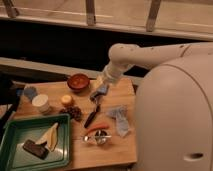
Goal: Stack cups into tray
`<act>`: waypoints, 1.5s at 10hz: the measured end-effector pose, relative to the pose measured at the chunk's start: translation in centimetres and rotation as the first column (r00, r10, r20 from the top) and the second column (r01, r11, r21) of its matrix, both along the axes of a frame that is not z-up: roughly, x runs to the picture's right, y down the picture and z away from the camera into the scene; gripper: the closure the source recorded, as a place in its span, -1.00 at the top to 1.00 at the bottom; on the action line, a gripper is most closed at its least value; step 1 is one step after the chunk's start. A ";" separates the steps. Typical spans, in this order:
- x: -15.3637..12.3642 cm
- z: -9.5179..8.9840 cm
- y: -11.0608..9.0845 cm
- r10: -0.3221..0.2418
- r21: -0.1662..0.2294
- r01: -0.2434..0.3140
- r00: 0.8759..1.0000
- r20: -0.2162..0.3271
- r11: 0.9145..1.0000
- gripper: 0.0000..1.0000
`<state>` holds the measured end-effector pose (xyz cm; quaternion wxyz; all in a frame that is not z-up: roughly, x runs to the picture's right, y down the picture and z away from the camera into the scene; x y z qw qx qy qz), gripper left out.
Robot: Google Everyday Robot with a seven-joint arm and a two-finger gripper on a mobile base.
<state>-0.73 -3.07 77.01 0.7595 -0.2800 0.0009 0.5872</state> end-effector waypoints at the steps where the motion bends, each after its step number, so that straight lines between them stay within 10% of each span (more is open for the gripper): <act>1: -2.6 -0.1 -1.2 -0.010 0.030 0.009 0.999 0.033 0.999 0.41; 10: -8.1 -0.2 -2.6 -0.050 0.092 0.035 0.986 0.162 0.995 0.41; 15: -19.1 2.8 -3.1 -0.124 0.137 0.085 0.941 0.314 0.987 0.41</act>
